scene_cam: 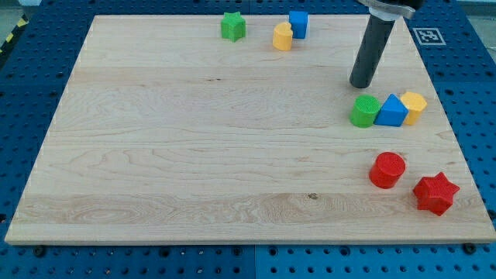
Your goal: Move the green circle to the bottom left of the red circle
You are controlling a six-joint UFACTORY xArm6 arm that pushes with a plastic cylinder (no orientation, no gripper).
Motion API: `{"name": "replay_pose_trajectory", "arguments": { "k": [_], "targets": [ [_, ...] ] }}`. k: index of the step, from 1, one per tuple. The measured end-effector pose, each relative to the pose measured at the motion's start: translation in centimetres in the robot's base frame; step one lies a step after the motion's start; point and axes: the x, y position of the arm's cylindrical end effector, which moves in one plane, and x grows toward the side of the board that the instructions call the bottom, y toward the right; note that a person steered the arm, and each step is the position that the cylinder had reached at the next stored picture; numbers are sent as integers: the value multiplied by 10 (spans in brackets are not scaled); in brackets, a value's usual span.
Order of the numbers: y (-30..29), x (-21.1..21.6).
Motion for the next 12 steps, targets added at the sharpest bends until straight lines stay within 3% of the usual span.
{"name": "replay_pose_trajectory", "arguments": {
  "k": [4, 8, 9, 12],
  "targets": [
    [0, 103],
    [-47, 102],
    [-48, 94],
    [-23, 125]
  ]
}}
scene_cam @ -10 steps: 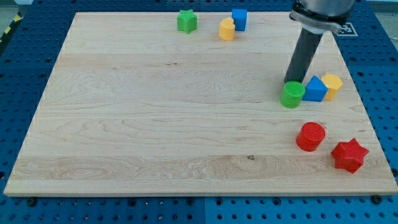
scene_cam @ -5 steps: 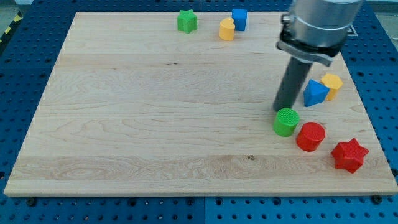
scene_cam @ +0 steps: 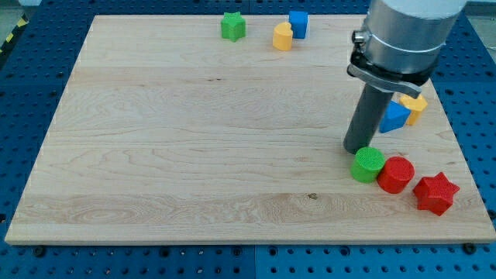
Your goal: Move the green circle to the bottom left of the red circle
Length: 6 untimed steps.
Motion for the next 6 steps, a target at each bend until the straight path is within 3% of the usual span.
{"name": "replay_pose_trajectory", "arguments": {
  "k": [4, 6],
  "targets": [
    [4, 48],
    [-77, 23]
  ]
}}
